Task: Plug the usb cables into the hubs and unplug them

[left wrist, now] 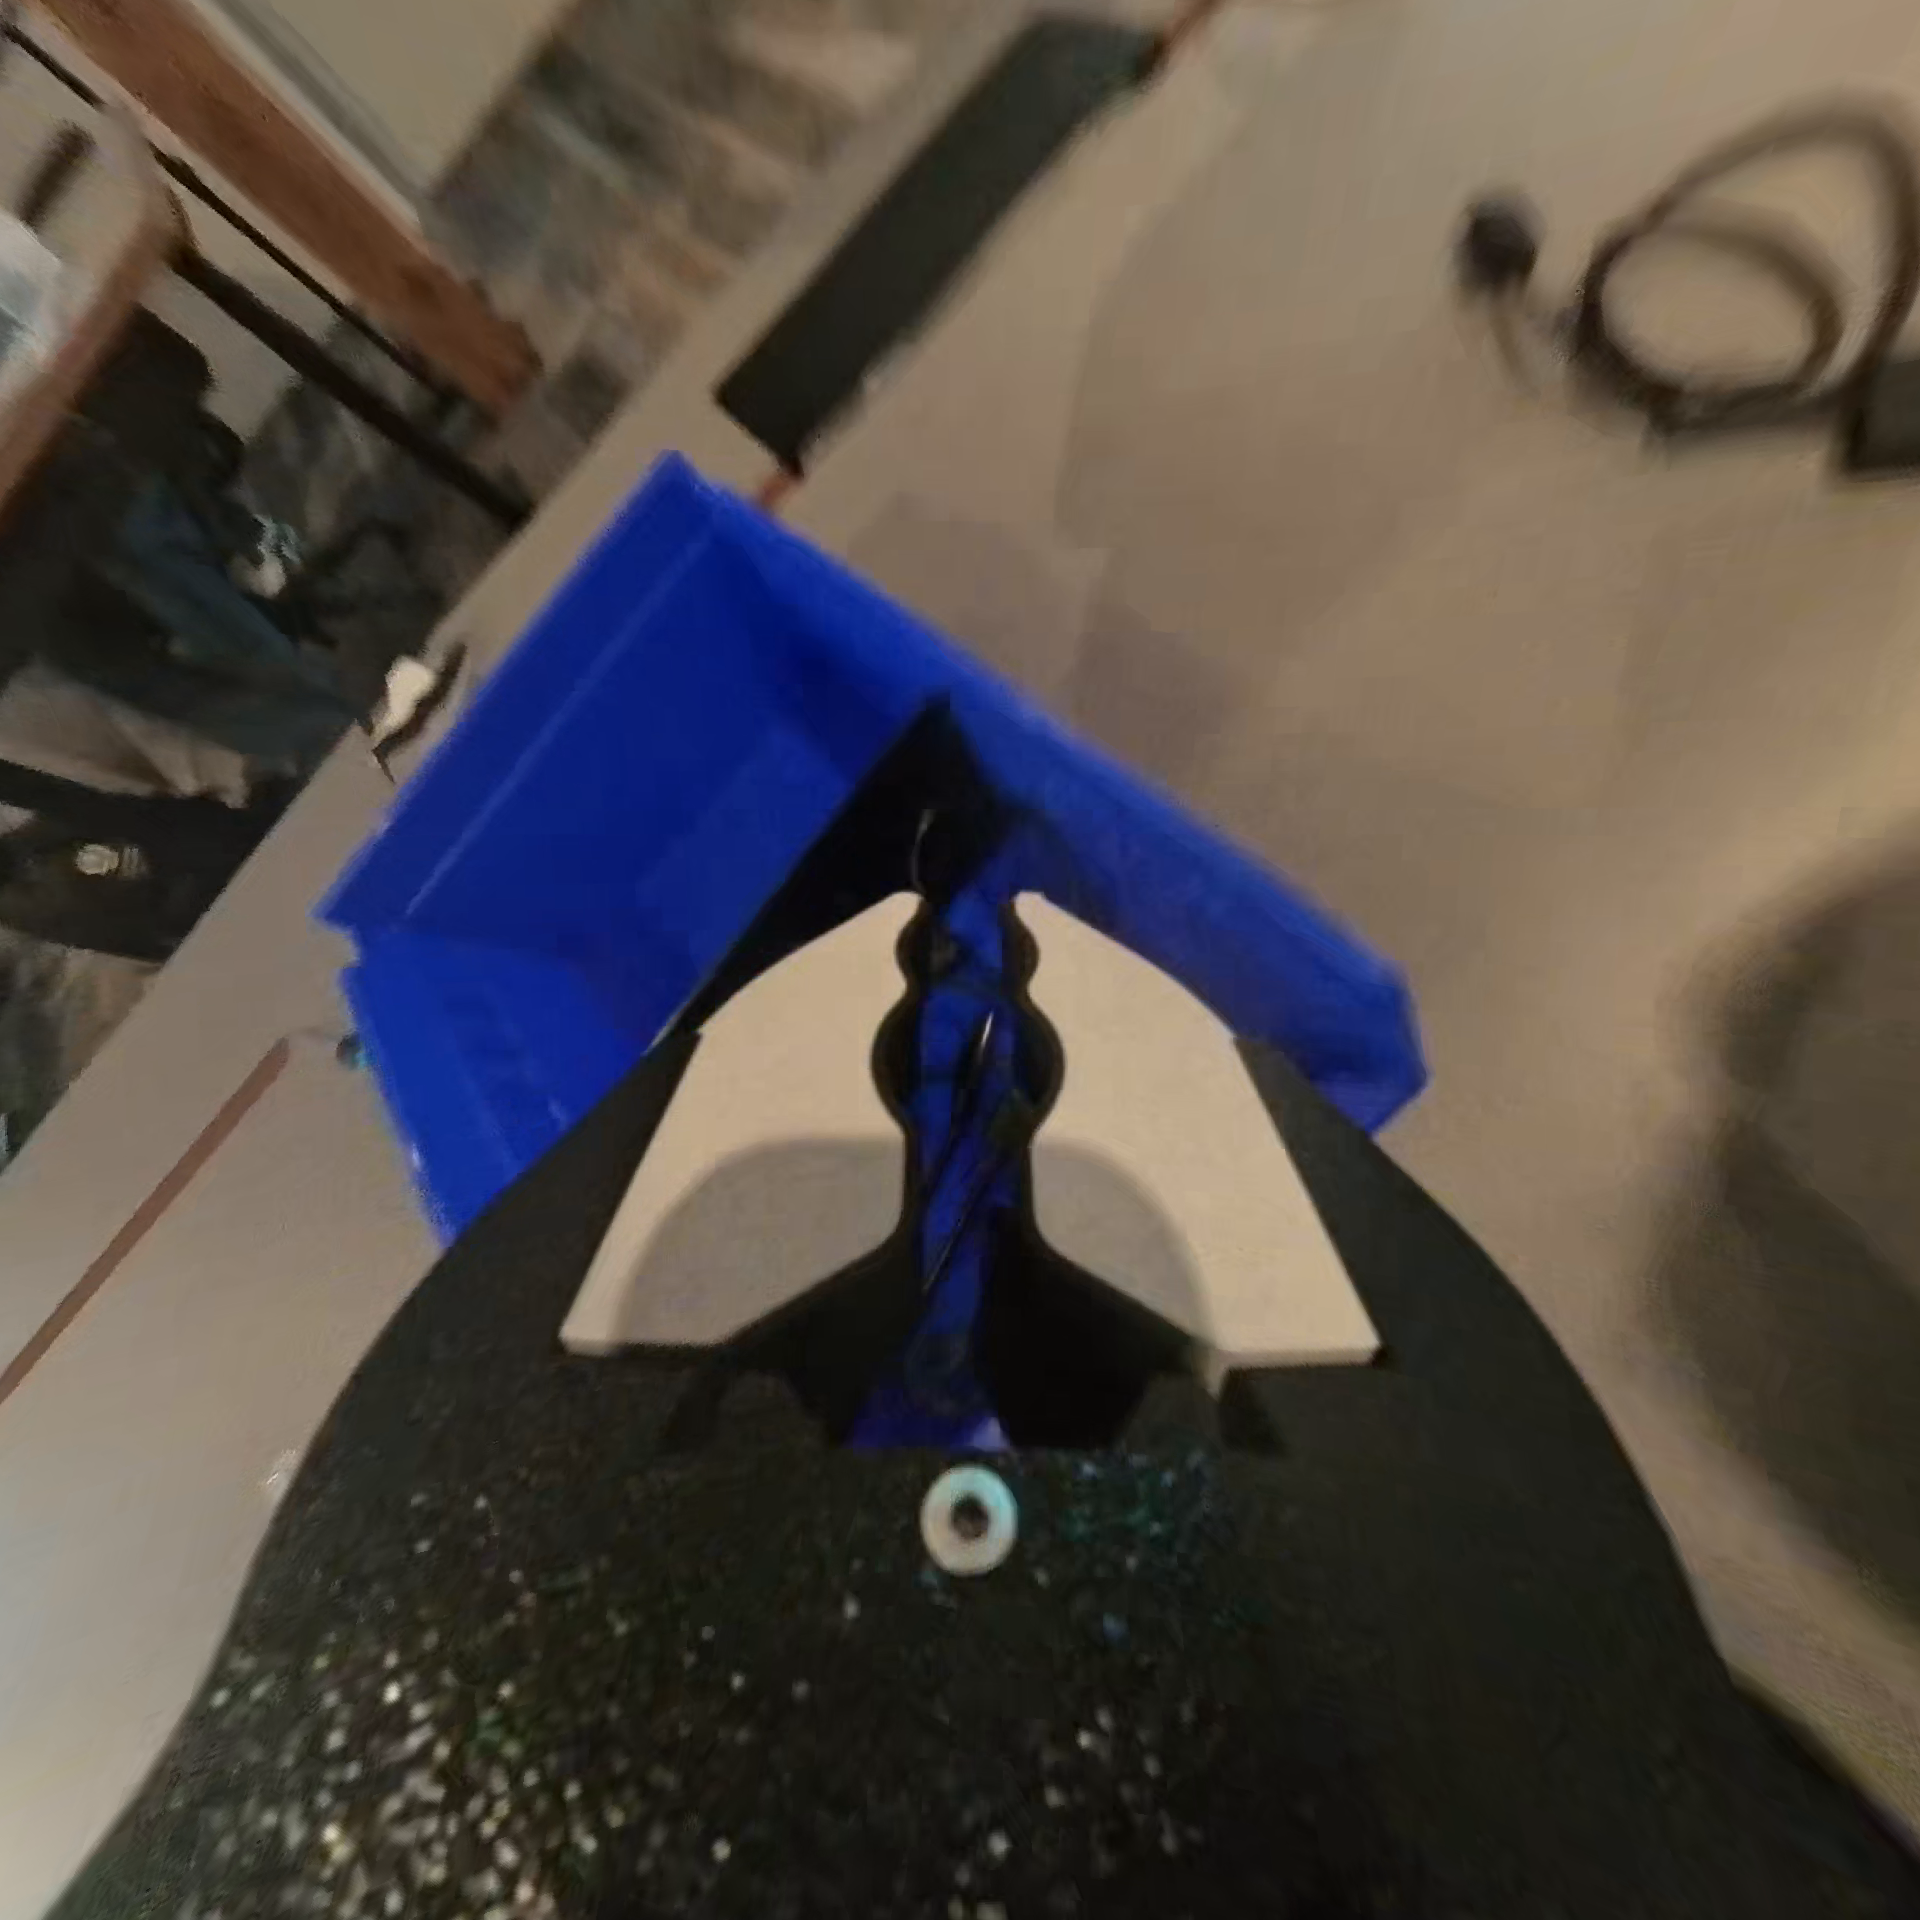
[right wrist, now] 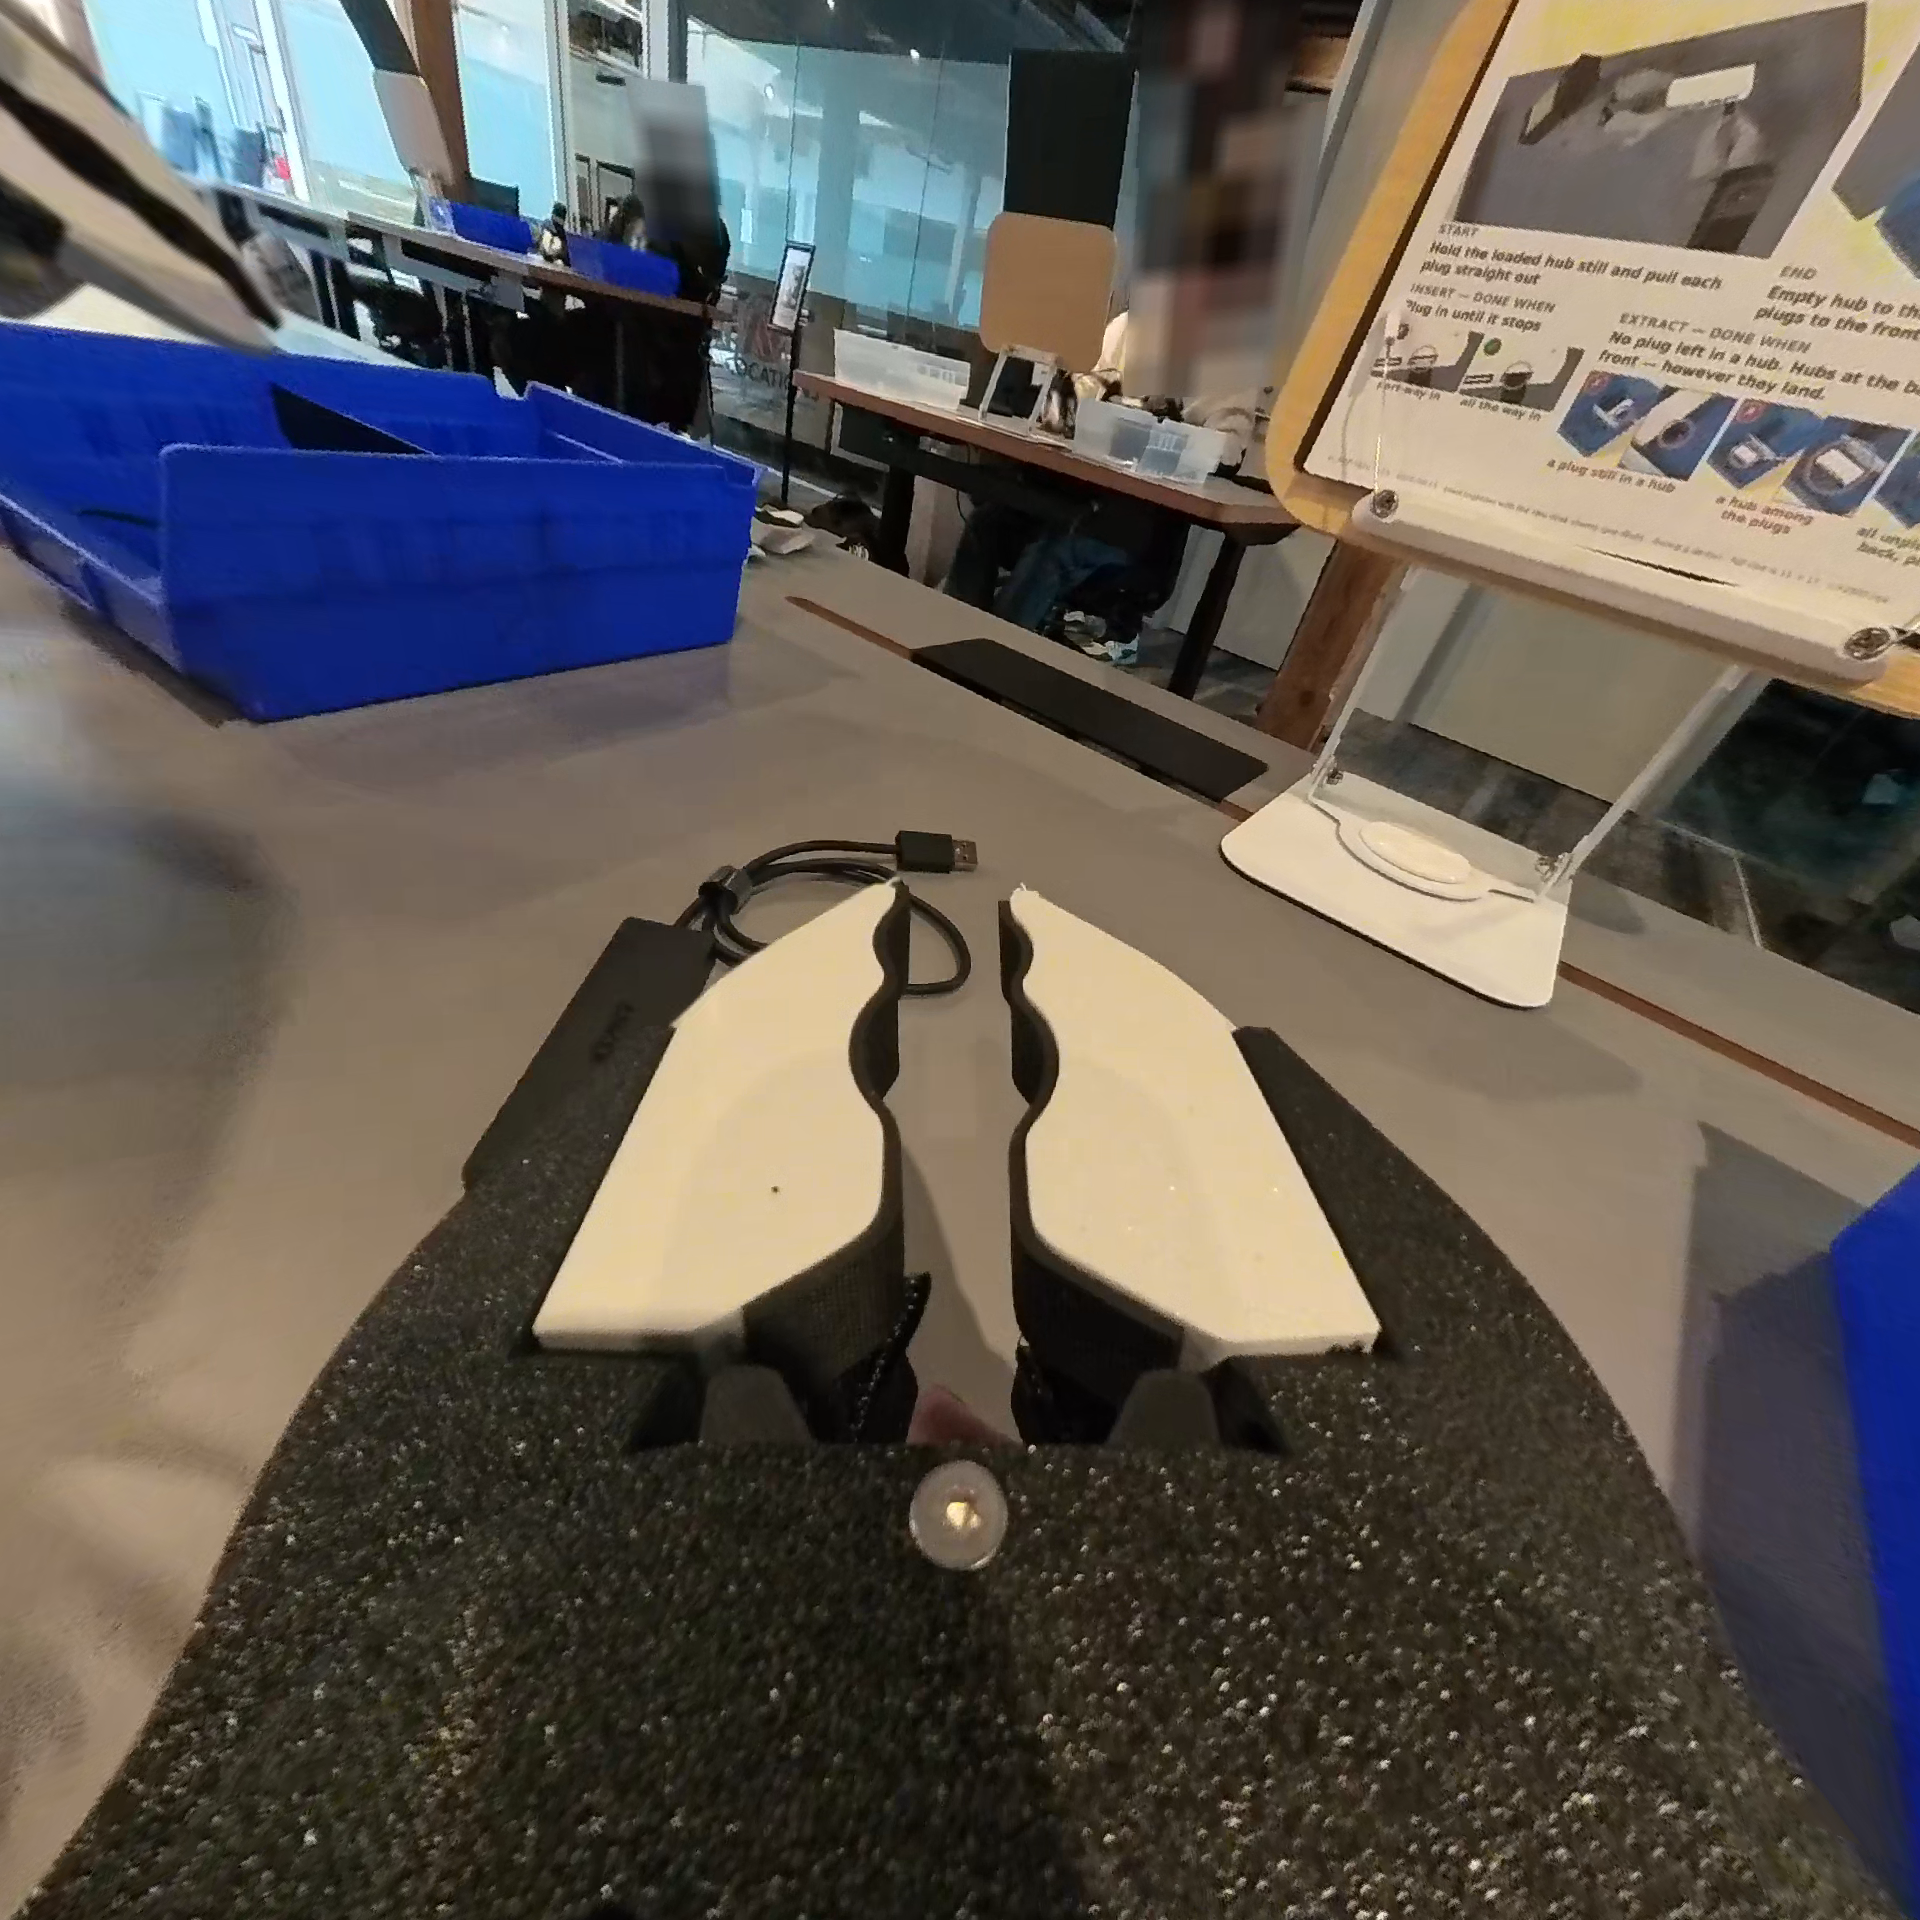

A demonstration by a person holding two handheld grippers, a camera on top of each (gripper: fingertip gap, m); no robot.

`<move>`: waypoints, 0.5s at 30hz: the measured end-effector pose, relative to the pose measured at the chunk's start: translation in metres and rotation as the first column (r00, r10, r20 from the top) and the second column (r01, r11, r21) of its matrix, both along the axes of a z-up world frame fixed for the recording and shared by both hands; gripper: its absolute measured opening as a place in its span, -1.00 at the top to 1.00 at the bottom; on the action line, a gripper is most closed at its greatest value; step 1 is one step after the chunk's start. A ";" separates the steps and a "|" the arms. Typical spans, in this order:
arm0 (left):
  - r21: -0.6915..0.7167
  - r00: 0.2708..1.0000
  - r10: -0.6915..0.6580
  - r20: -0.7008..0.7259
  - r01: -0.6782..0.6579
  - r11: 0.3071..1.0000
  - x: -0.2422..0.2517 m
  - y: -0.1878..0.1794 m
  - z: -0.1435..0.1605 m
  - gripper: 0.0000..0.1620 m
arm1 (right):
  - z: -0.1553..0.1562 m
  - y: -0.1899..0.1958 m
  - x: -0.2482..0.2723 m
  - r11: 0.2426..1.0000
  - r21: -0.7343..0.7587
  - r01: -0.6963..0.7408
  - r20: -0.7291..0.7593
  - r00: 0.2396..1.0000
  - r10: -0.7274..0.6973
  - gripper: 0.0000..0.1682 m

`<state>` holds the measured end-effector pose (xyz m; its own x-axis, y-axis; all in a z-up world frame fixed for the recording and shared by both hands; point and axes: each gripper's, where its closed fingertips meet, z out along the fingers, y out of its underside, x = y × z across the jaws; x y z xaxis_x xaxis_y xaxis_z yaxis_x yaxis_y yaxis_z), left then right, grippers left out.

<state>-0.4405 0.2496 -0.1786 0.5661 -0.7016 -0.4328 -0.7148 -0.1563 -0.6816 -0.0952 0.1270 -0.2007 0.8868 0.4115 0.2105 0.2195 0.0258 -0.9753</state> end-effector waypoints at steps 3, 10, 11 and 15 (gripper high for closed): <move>-0.079 0.978 0.002 -0.210 -0.019 0.997 -0.039 0.002 -0.026 0.87 | -0.001 0.001 0.000 1.000 -0.005 0.003 0.008 1.000 -0.003 0.81; -0.152 0.957 -0.038 -0.286 -0.006 0.988 -0.048 0.013 -0.049 0.85 | -0.004 0.001 -0.001 1.000 -0.012 -0.001 0.018 1.000 0.001 0.81; -0.172 0.957 -0.084 -0.278 0.037 0.984 -0.041 0.011 -0.052 0.85 | -0.004 0.001 -0.001 1.000 -0.012 -0.001 0.020 1.000 0.001 0.81; -0.220 0.896 -0.194 -0.400 0.111 0.969 -0.038 0.011 -0.068 0.92 | -0.005 0.001 -0.001 1.000 -0.017 -0.002 0.019 1.000 0.002 0.81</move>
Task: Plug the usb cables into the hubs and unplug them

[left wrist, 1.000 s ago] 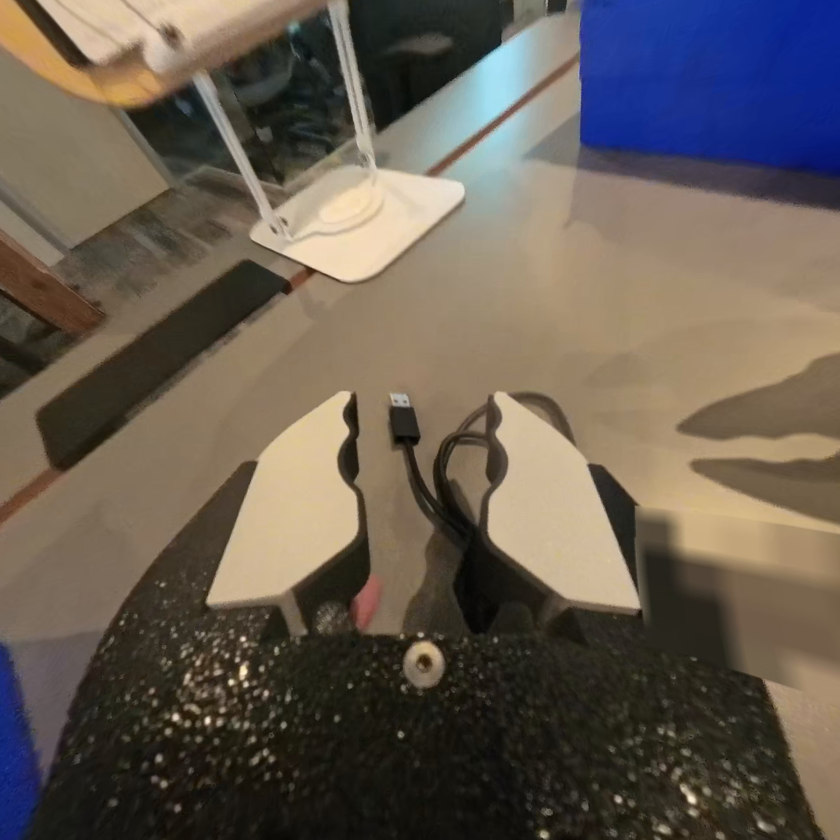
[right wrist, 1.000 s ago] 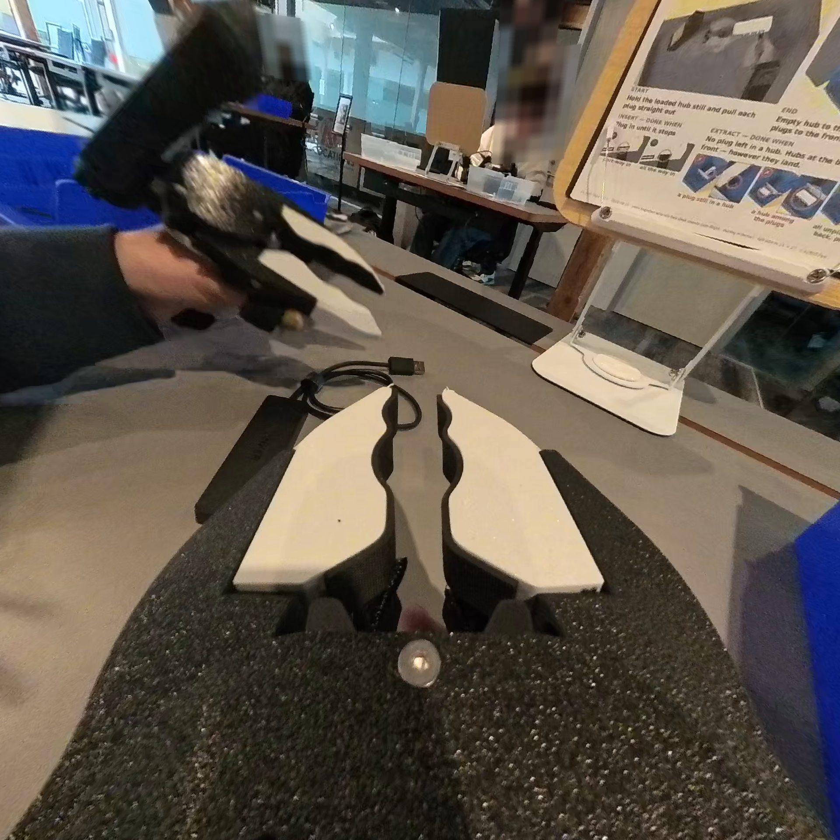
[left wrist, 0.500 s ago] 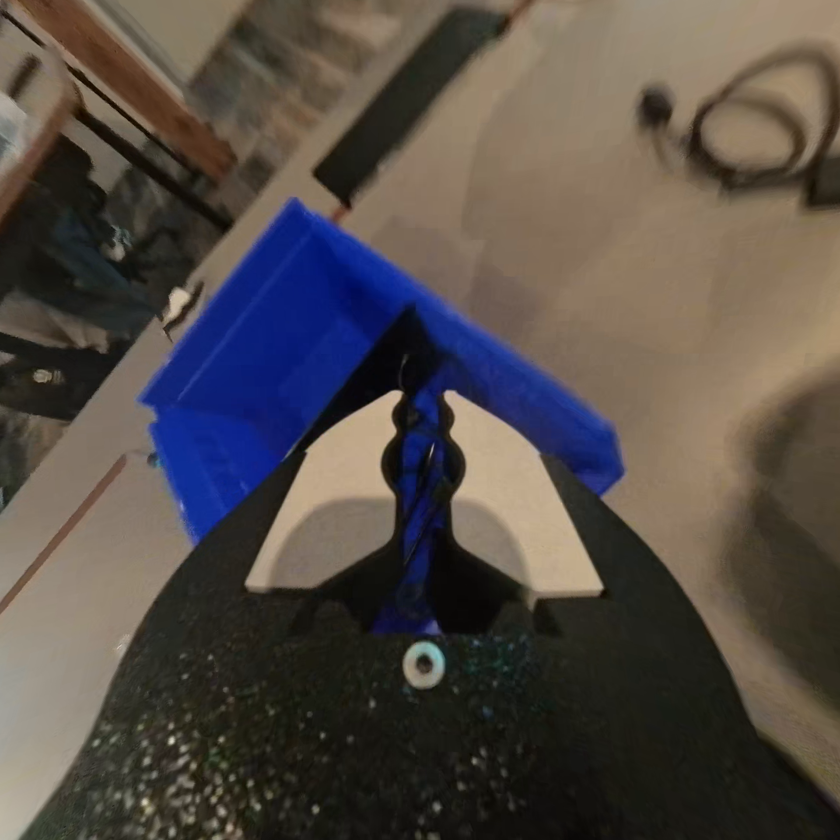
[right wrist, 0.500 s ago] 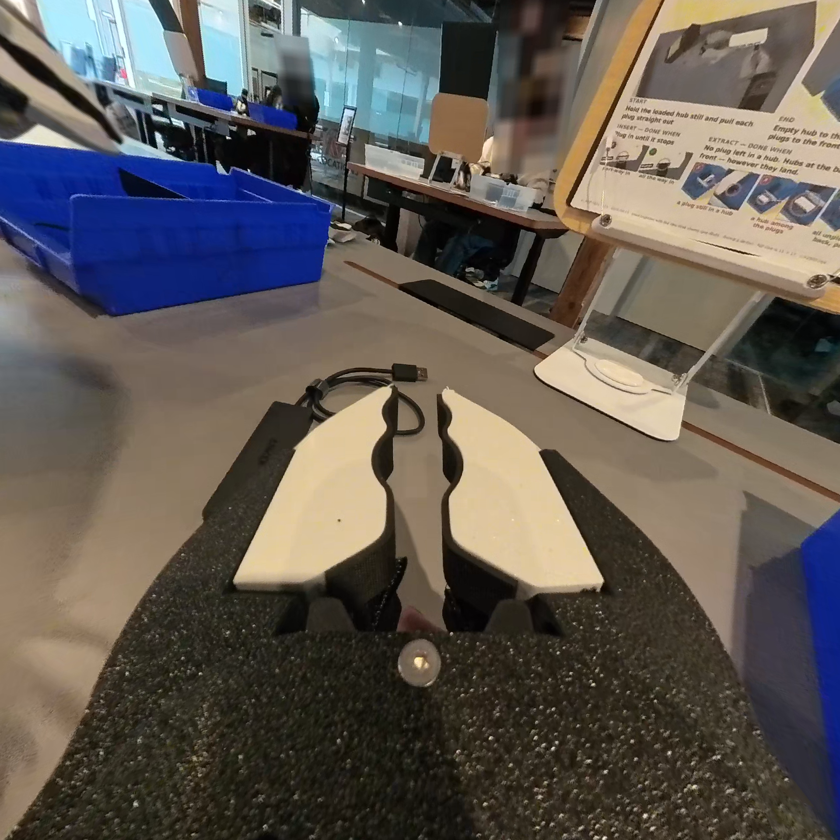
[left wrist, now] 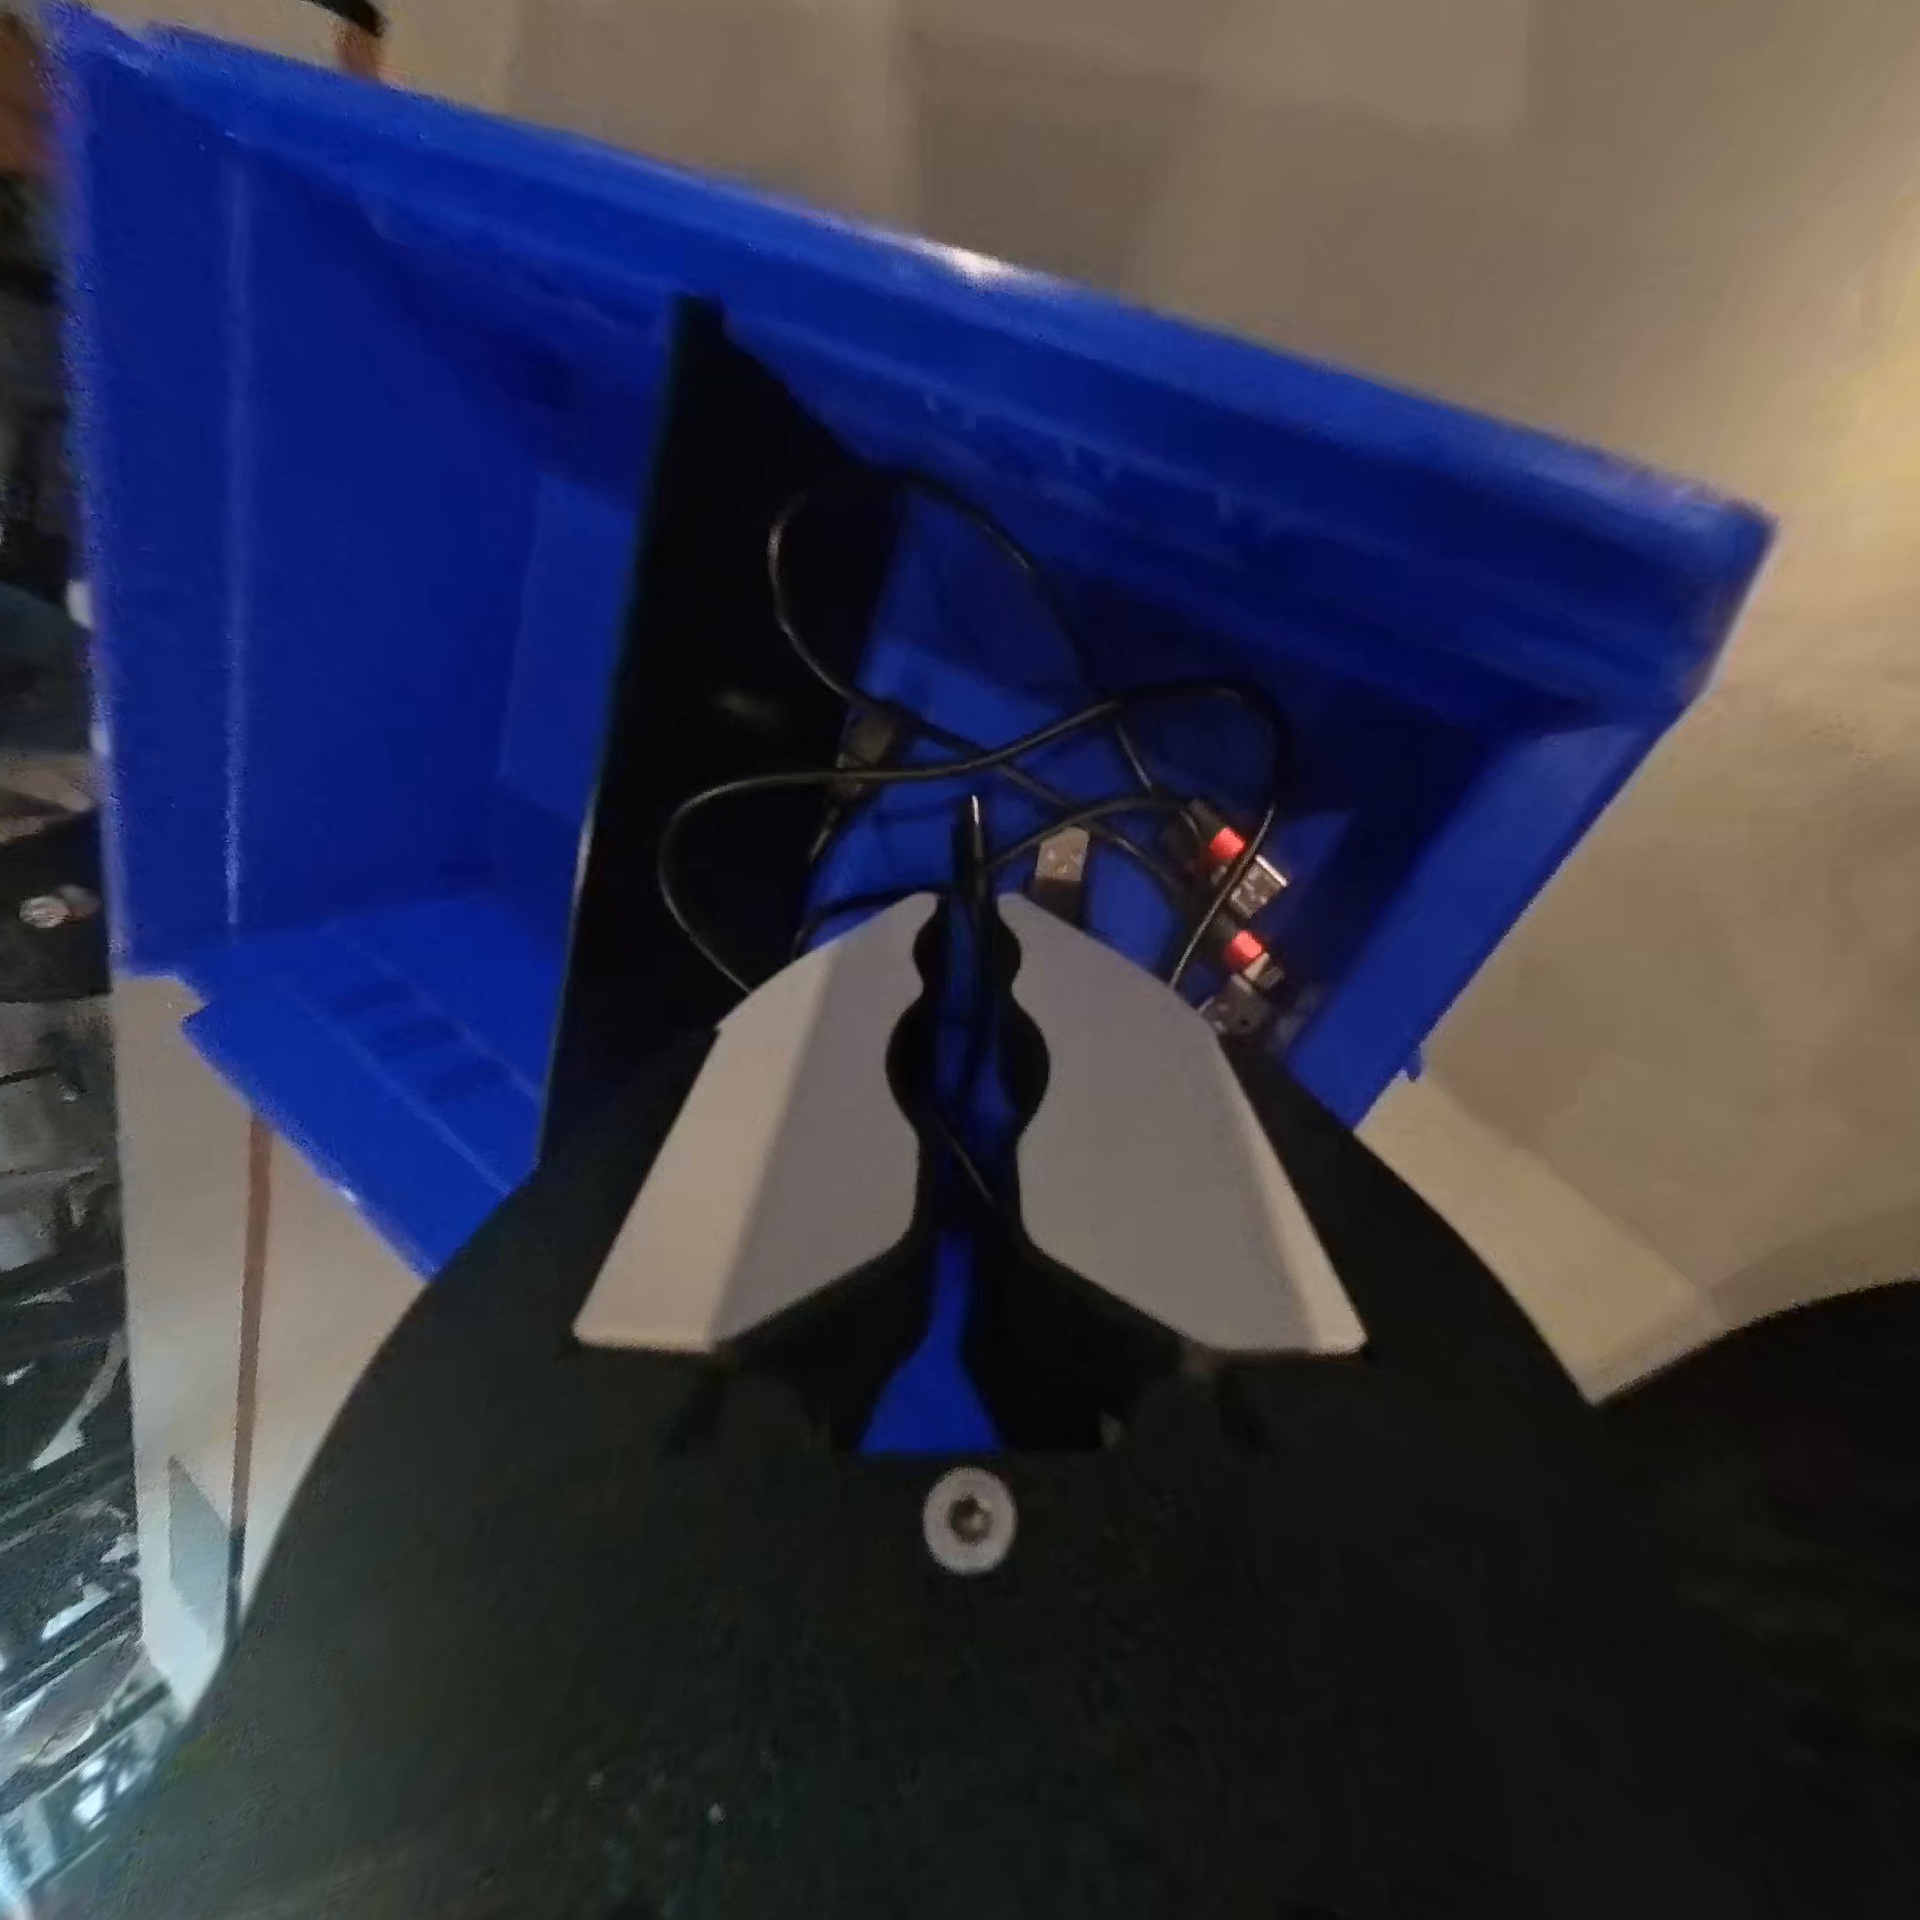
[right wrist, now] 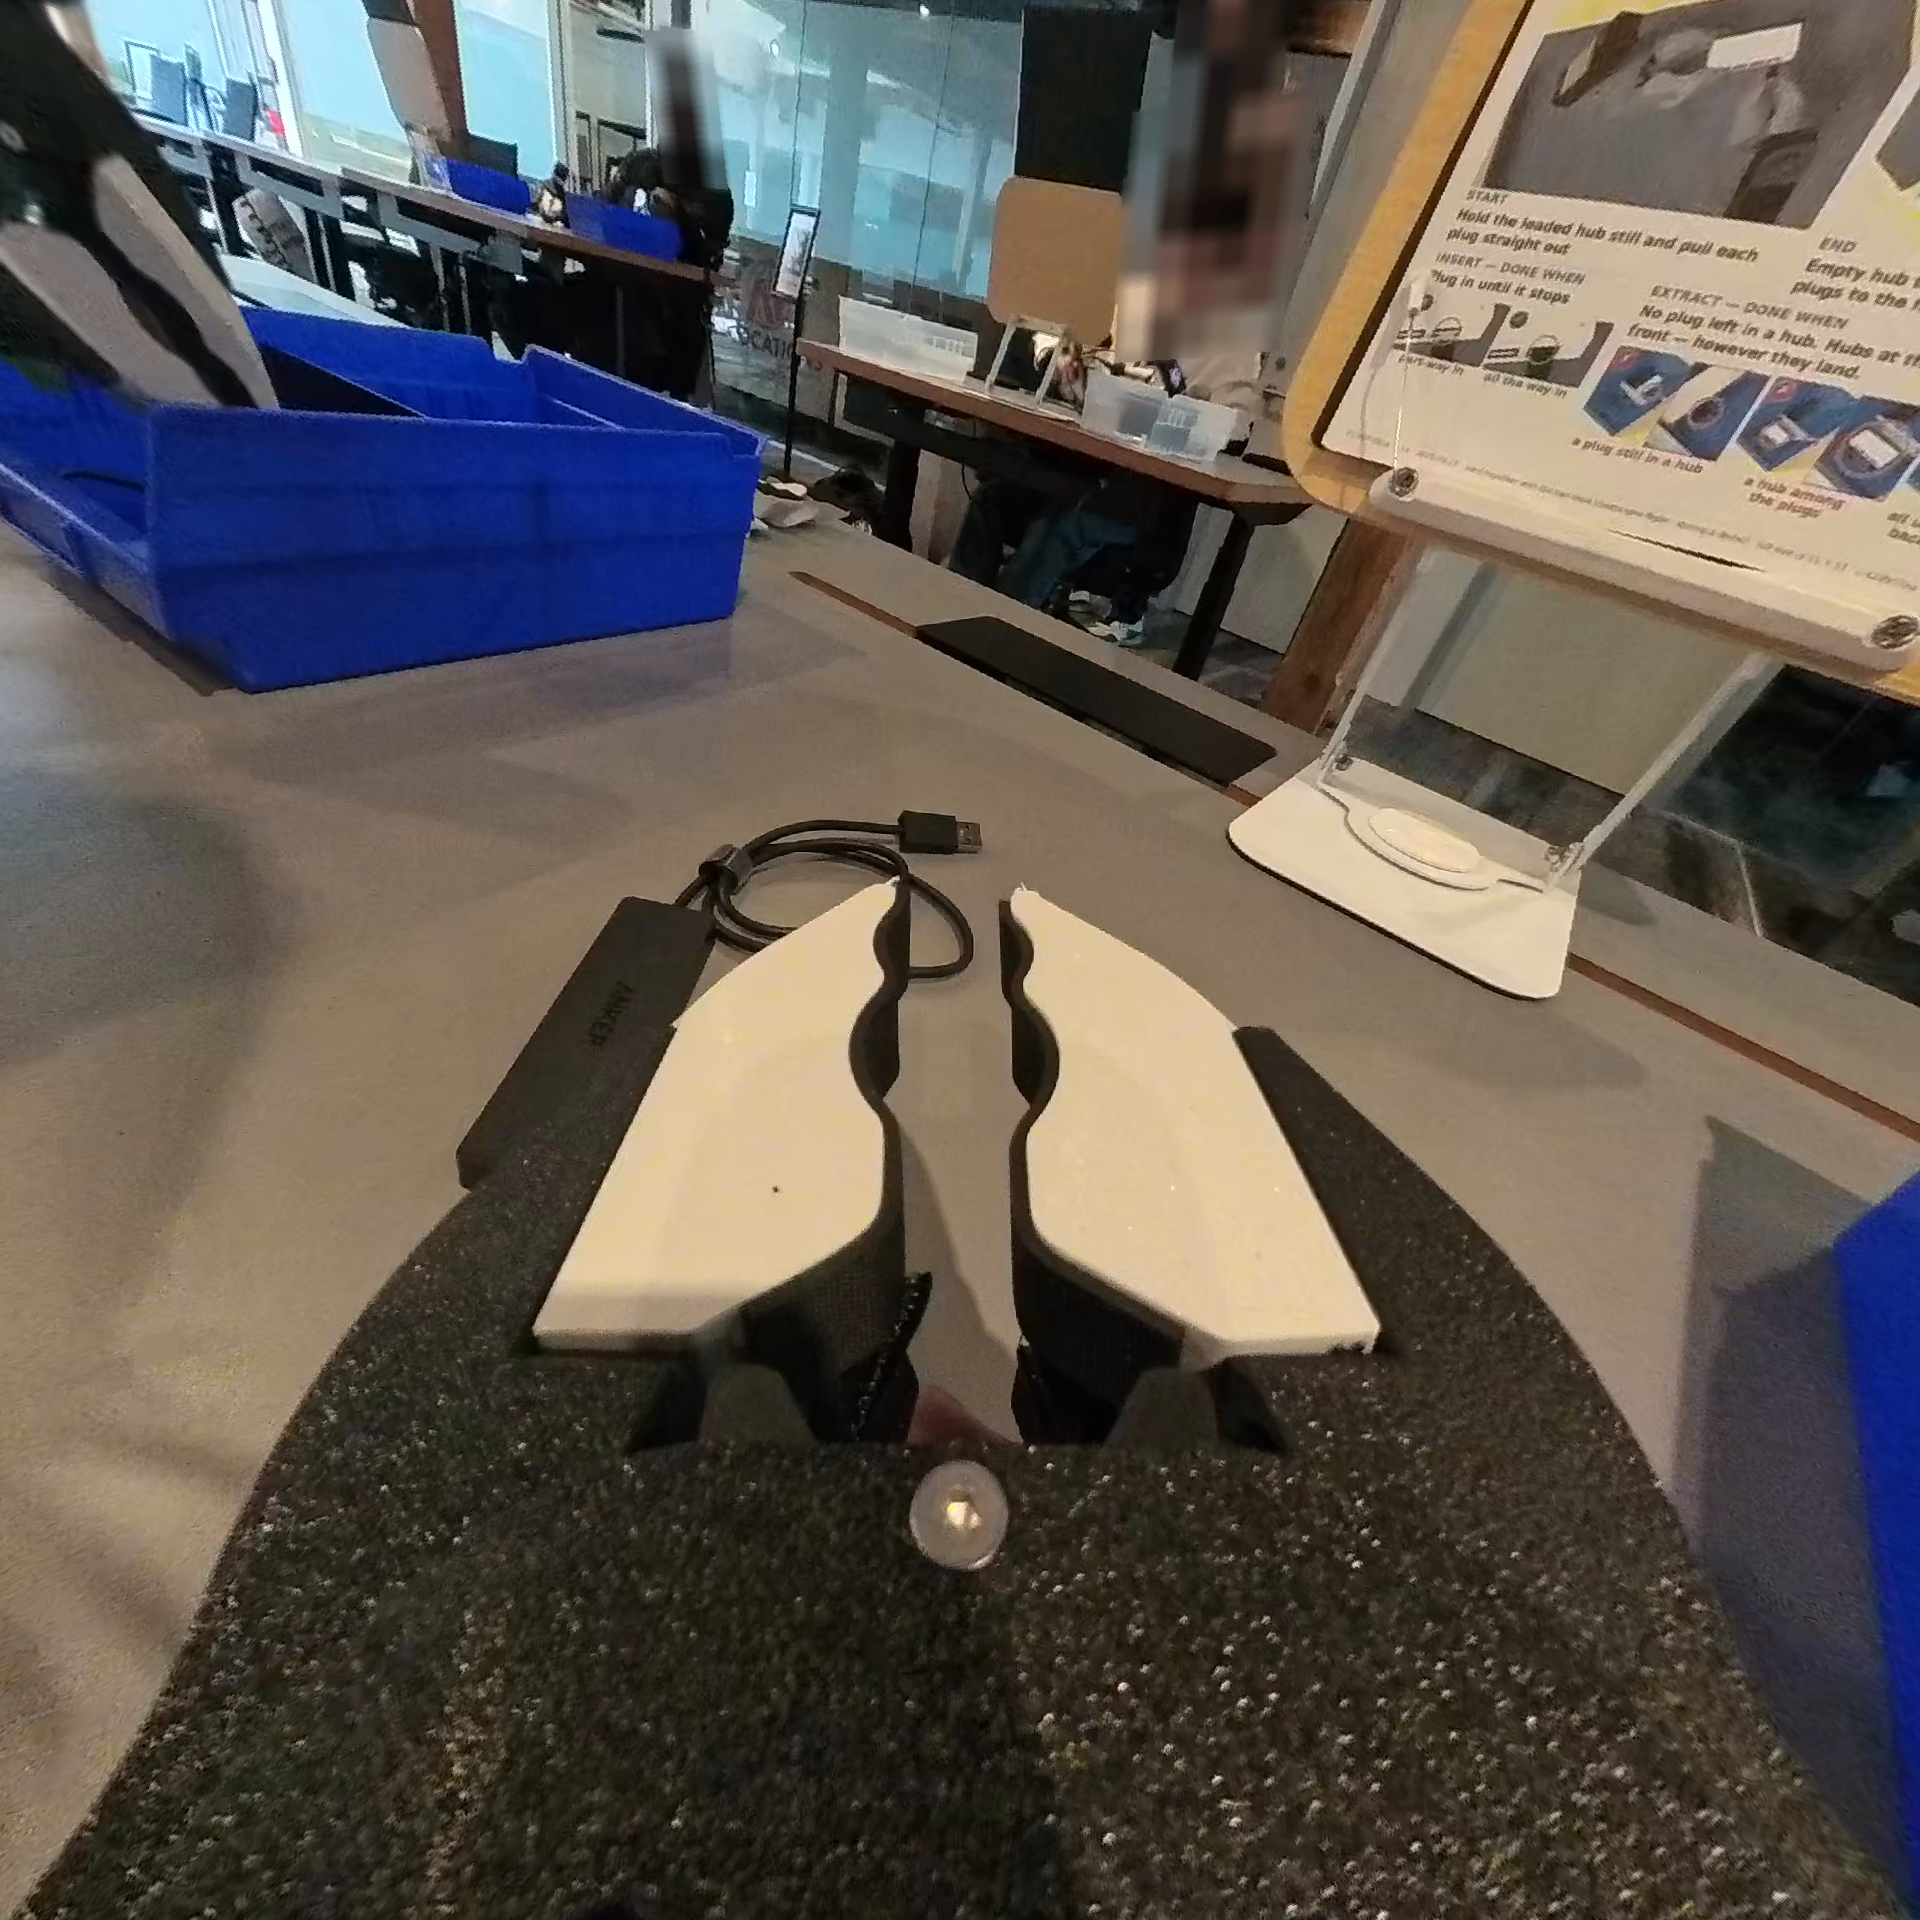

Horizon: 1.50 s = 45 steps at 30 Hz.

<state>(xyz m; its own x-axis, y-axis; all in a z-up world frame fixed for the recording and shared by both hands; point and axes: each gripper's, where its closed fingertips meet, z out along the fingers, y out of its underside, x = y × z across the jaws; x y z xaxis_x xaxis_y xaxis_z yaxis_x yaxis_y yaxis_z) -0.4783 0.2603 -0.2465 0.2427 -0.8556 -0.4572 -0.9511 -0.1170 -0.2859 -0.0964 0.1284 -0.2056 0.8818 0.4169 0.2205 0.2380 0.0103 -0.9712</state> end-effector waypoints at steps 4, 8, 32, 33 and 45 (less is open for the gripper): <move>-0.174 1.000 -0.006 -0.028 0.001 0.985 -0.001 -0.006 -0.021 0.91 | -0.001 0.000 -0.001 1.000 -0.002 -0.003 0.004 1.000 0.003 0.81; -0.254 0.998 0.001 -0.069 -0.019 0.967 -0.008 -0.002 -0.036 0.91 | -0.001 0.000 -0.001 1.000 -0.003 -0.004 0.005 1.000 0.004 0.81; -0.285 0.991 -0.011 -0.130 -0.026 0.958 -0.016 0.006 -0.052 0.81 | -0.005 0.001 -0.003 1.000 -0.017 -0.011 0.018 1.000 0.012 0.81; -0.272 0.995 -0.002 -0.102 -0.026 0.962 -0.015 0.007 -0.045 0.80 | -0.005 0.001 -0.003 1.000 -0.017 -0.012 0.016 1.000 0.012 0.81; 0.079 0.890 0.018 0.455 -0.061 0.995 -0.016 0.024 0.118 0.81 | -0.005 0.001 -0.004 1.000 -0.019 -0.016 0.012 1.000 0.016 0.81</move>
<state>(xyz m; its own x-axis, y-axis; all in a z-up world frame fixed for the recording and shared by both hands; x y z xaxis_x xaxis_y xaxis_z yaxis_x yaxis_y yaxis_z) -0.4946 0.2838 -0.1284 0.4746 -0.8018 -0.3631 -0.7108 -0.1058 -0.6954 -0.1002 0.1292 -0.2104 0.8725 0.4349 0.2226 0.2493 -0.0045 -0.9684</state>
